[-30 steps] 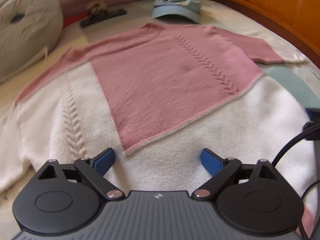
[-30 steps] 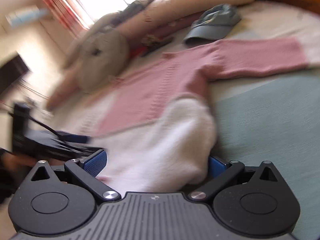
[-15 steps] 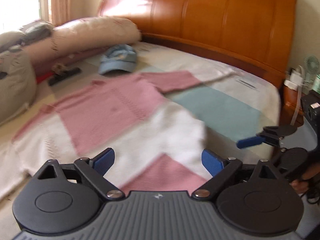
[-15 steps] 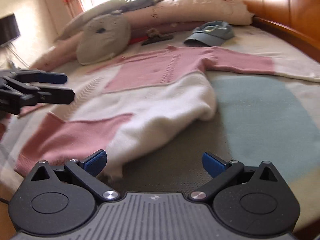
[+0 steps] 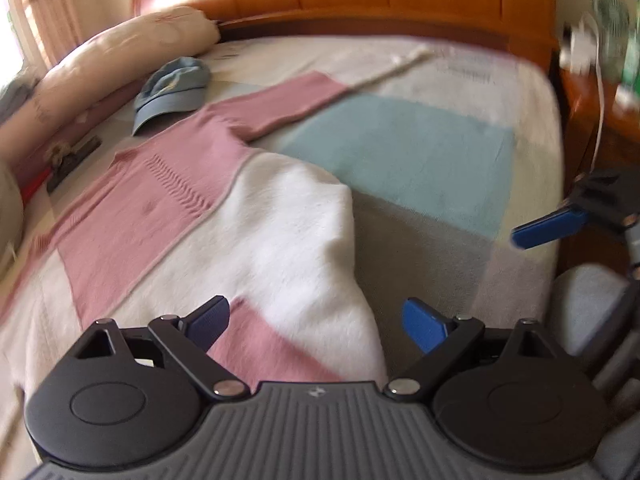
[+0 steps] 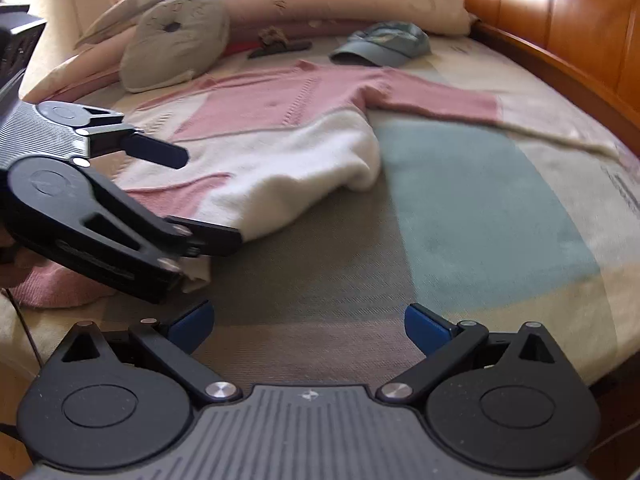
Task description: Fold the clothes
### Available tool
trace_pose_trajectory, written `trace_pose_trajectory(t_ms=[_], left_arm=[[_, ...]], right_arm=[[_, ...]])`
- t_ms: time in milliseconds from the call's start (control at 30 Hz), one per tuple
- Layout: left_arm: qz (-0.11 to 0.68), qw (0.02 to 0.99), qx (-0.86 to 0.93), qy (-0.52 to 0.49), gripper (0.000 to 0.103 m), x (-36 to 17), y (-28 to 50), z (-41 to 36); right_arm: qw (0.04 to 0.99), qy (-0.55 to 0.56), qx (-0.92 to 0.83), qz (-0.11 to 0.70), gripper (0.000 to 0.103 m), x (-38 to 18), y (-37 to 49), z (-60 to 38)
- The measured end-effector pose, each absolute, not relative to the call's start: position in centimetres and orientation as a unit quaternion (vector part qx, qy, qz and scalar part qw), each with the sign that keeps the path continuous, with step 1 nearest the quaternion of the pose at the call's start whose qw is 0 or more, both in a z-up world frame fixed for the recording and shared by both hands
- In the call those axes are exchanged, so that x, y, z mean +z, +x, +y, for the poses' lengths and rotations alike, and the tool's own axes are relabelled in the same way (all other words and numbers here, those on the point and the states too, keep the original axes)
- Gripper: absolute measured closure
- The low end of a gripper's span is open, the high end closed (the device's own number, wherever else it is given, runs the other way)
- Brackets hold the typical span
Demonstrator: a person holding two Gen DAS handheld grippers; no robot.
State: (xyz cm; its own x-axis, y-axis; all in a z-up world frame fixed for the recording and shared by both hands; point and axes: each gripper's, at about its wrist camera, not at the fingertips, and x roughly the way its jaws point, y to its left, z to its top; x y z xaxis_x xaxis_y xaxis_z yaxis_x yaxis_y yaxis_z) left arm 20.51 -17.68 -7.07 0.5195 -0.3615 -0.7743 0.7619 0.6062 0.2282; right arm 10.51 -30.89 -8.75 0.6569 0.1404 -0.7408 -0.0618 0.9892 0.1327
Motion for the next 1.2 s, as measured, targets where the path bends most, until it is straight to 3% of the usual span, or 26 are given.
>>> trace_pose_trajectory(t_ms=[267, 533, 800, 1200], left_arm=[[0.356, 0.814, -0.3, 0.348, 0.009, -8.5, 22.2, -18.0], [0.373, 0.848, -0.265, 0.269, 0.008, -5.7, 27.6, -12.4], [0.405, 0.866, -0.199, 0.215, 0.009, -6.7, 32.4, -6.8], [0.385, 0.866, -0.269, 0.173, 0.009, -4.7, 29.7, -5.3]], right_arm=[[0.905, 0.083, 0.046, 0.415, 0.0, -9.6, 9.7, -32.0], [0.907, 0.125, 0.041, 0.399, 0.0, -9.2, 10.2, -33.0], [0.907, 0.139, 0.054, 0.394, 0.0, -9.2, 10.8, -32.4], [0.9, 0.168, 0.194, 0.352, 0.0, -10.5, 17.8, -31.3]])
